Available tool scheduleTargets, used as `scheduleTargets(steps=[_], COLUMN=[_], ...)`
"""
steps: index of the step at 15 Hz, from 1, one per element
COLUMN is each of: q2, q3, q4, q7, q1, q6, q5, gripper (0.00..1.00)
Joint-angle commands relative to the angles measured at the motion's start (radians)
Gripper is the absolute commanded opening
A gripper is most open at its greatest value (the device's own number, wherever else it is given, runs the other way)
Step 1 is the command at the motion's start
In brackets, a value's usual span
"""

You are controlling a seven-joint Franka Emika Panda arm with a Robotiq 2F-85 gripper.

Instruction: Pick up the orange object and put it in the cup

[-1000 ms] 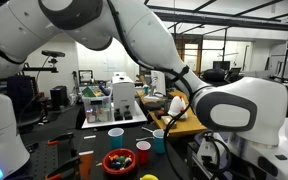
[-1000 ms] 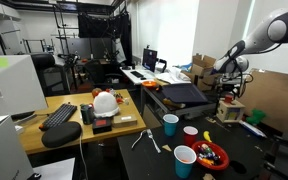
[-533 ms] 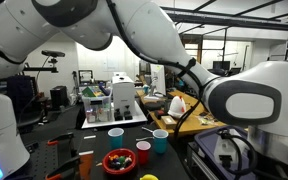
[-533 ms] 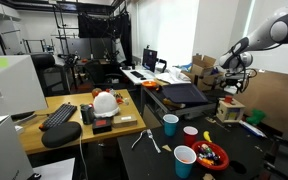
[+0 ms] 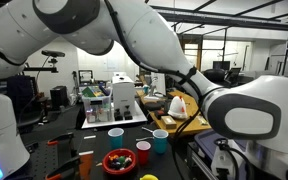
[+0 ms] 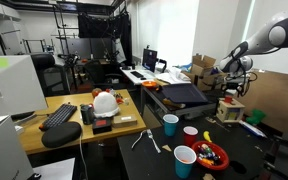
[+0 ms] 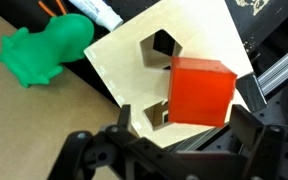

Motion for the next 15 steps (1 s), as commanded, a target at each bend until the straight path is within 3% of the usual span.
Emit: scheduleTargets(steps=[1,2,3,5,10,15], q2=[0.037,0.042,0.046,0.048,0.004,-0.133], q3=[0.019,0.023,0.024,0.031,0.036,0.022], q4=[0.041,0.041,0.040,0.037,-0.010,-0.166], q7=[0.013,0.012,0.016,0.011,-0.002,-0.052], q1=[-0.020,-0.021,-0.021,-0.022,-0.007,0.044], q6=[-0.015,-0.017,-0.014,-0.013,-0.005,0.037], q5=[0.010,0.012,0.014,0.019,0.019,-0.014], gripper=[1.00,1.00,0.75,0.66,0.27,0.26])
